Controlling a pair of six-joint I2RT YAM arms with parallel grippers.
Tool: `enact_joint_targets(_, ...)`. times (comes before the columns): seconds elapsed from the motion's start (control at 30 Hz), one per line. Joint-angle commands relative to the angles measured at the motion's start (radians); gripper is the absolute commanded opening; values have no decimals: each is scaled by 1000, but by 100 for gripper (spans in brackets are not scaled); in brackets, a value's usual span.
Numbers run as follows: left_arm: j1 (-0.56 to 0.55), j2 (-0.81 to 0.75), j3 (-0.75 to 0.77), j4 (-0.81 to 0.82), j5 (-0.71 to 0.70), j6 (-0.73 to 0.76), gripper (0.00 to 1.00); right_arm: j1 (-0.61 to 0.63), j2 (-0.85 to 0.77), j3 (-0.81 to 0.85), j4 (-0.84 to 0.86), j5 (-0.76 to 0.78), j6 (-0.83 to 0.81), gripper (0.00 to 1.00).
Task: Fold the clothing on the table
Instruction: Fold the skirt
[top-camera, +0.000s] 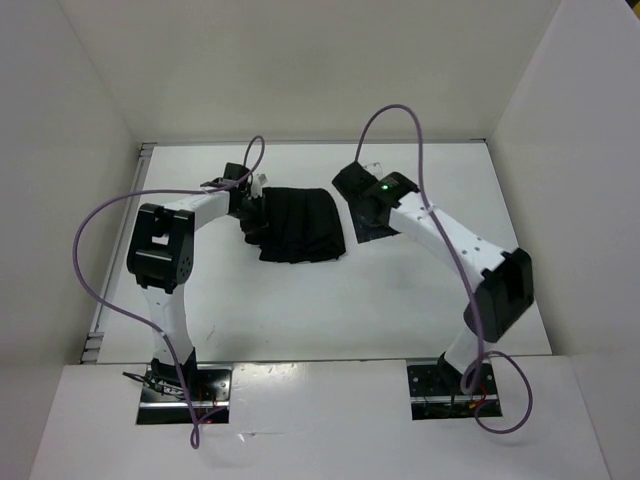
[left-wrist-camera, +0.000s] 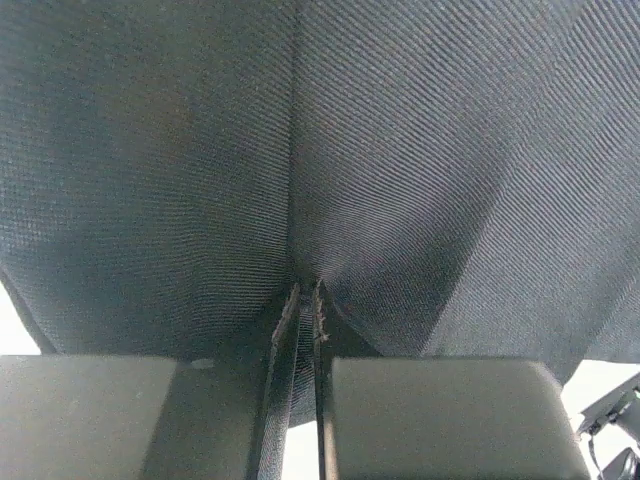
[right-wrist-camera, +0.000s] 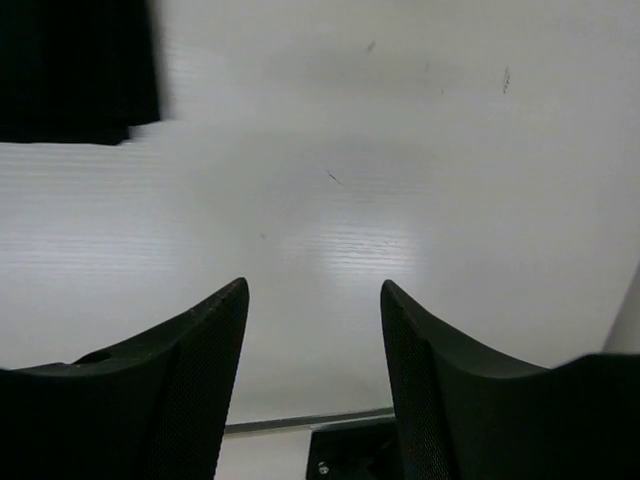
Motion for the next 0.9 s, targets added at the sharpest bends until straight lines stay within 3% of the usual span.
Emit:
enact_joint_targets(0.0,-23,40,-45,21,15,-13,16,9,-96,-3,122,-105,-61,61)
enact_joint_targets(0.37,-33,-164,-151,-31,24,-23,18,-28,-53,108,214,-204,-164,53)
enact_joint_targets(0.47,-33,-274,-139,-57,24,-23,22,-80,-209,13,236,-280,-173,53)
enact_joint_targets(0.63,-33,-455,-110,-71,47,-23,40,-152,-476,-157,289,-357,-182,55)
enact_joint_targets(0.7,-33,-495,-101,-62,47,-23,40,-172,-509,-179,312,-357,-173,55)
enact_joint_targets(0.87,-2,-665,-160,-53,-32,-42,46,-210,-685,-292,452,-321,-92,67)
